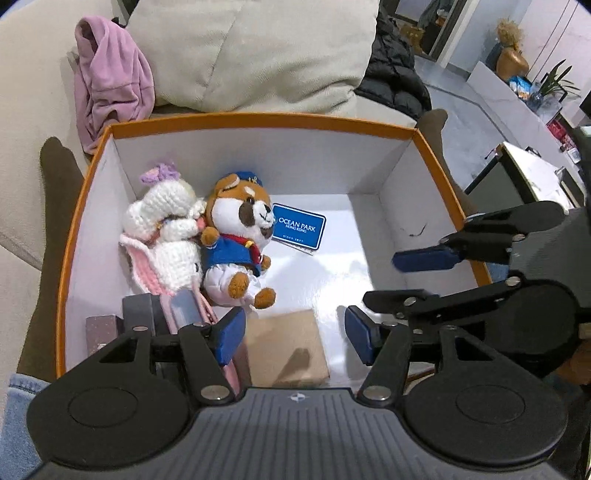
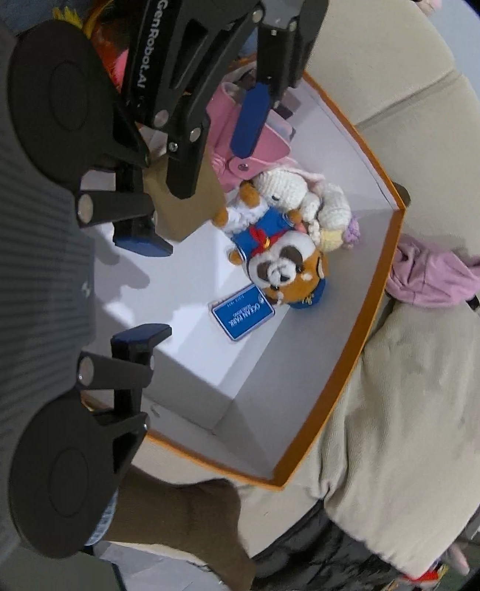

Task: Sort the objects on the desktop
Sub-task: 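Lower the cardboard box and pink pouch into the orange box and open both grippers, then withdraw both grippers from the orange box toward the remaining items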

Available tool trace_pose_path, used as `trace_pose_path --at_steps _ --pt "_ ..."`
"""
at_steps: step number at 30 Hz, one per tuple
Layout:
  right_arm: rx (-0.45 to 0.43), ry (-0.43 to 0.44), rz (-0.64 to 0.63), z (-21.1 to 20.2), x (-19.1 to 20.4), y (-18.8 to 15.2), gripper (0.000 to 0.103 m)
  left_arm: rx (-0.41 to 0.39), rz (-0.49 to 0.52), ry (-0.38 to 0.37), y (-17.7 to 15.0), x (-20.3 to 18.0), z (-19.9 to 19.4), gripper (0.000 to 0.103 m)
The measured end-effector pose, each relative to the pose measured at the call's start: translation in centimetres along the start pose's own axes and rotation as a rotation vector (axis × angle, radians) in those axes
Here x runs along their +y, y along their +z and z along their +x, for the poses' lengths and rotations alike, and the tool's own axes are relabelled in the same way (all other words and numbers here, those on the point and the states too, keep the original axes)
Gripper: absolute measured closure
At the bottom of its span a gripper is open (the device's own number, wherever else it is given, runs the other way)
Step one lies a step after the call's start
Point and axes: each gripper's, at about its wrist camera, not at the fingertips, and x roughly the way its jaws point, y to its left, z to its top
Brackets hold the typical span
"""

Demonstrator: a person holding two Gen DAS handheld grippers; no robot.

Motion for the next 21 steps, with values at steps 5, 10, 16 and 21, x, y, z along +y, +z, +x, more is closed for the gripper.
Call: trace_pose_path --at_steps 5,10,16,21 --pt "0.039 0.017 0.001 1.0 0.6 0.5 0.064 -0.128 -0.023 -0.036 -0.5 1.1 -3.6 0.033" --pt "0.101 0.072 0.045 2.8 1.1 1.1 0.081 -0.279 -0.13 0.048 -1.8 4.5 -7.4 0.033" --pt "0.182 0.111 0.118 5.4 1.3 1.5 0.087 -0.247 -0.275 0.159 -3.2 9.6 -7.7 0.038" --pt "0.188 0.166 0.167 6.0 1.8 2.1 0.096 -0.192 -0.323 0.065 -3.8 11.5 -6.0 0.061"
